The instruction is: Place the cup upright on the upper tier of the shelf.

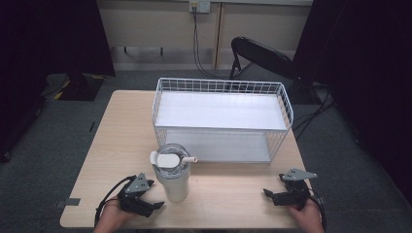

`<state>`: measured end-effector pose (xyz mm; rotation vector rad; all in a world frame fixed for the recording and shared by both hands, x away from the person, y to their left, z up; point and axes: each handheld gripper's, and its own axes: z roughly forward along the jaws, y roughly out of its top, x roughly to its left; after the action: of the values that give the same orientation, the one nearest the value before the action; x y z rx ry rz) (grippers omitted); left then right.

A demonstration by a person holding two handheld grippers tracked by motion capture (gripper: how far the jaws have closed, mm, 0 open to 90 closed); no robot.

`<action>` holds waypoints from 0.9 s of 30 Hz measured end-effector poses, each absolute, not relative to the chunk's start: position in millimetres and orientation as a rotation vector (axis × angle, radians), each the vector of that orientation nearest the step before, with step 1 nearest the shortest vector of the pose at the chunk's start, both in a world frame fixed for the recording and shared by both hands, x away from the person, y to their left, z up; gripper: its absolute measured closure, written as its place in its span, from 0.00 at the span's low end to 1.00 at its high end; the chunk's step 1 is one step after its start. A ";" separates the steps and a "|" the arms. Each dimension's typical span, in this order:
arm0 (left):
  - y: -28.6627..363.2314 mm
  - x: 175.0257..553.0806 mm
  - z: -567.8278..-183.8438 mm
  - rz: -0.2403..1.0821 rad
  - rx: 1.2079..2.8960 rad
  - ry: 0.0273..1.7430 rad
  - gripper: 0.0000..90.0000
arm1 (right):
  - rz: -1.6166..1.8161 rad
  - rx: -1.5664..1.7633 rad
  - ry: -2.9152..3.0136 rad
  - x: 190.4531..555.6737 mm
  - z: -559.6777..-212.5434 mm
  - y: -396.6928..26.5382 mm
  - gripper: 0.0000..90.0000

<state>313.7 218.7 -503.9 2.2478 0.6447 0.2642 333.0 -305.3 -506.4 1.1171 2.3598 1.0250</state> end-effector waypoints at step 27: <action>214.8 315.2 -480.8 0.218 2.191 0.637 0.18 | 1.024 1.117 2.360 333.1 -506.3 -305.4 0.11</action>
<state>315.2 214.8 -480.8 2.1909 0.6374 0.2179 333.1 -305.4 -506.3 1.1165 2.3603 1.0244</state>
